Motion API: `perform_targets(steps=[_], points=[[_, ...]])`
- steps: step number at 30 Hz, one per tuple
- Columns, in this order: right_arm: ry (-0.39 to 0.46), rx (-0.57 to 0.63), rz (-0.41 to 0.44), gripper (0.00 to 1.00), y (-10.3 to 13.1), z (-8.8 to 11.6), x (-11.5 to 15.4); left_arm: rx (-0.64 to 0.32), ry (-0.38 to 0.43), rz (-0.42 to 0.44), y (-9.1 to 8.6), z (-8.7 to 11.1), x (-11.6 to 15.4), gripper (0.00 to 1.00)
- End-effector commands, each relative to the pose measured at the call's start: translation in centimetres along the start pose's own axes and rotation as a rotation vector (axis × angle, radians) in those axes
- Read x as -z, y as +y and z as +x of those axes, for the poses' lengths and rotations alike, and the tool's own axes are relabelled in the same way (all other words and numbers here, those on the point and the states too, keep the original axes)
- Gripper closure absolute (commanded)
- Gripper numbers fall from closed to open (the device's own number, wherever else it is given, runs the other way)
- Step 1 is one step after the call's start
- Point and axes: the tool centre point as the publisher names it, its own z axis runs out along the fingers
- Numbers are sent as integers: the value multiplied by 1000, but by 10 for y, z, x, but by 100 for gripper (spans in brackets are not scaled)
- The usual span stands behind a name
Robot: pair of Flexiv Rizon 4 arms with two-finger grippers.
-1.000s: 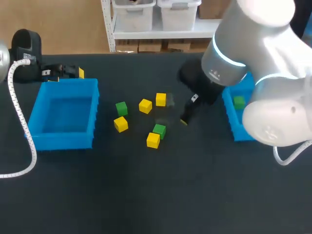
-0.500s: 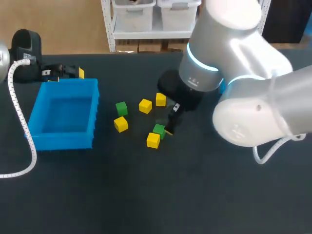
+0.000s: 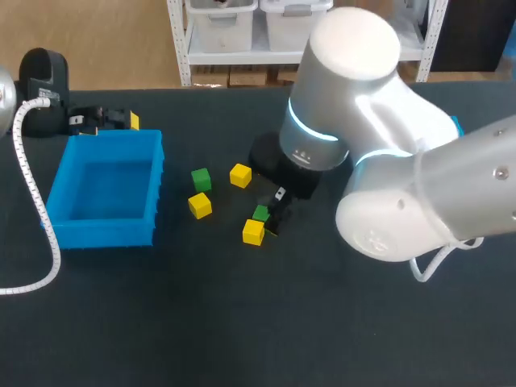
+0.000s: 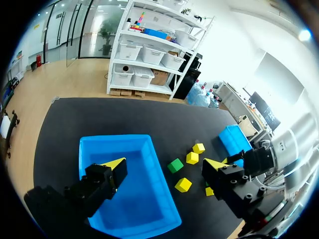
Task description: Put the green cubes in the right bin and the yellow cubes in the left bin.
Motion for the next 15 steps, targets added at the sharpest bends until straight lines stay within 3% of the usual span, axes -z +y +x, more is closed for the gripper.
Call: perform_targets(steps=[1,15], points=[[-7,-10,24,0,-2,-1,-9,-3,-7,13,3,2,0,0],[-6,-31,55,0,-5,-21,-29,-3,-7,13,3,2,0,0]])
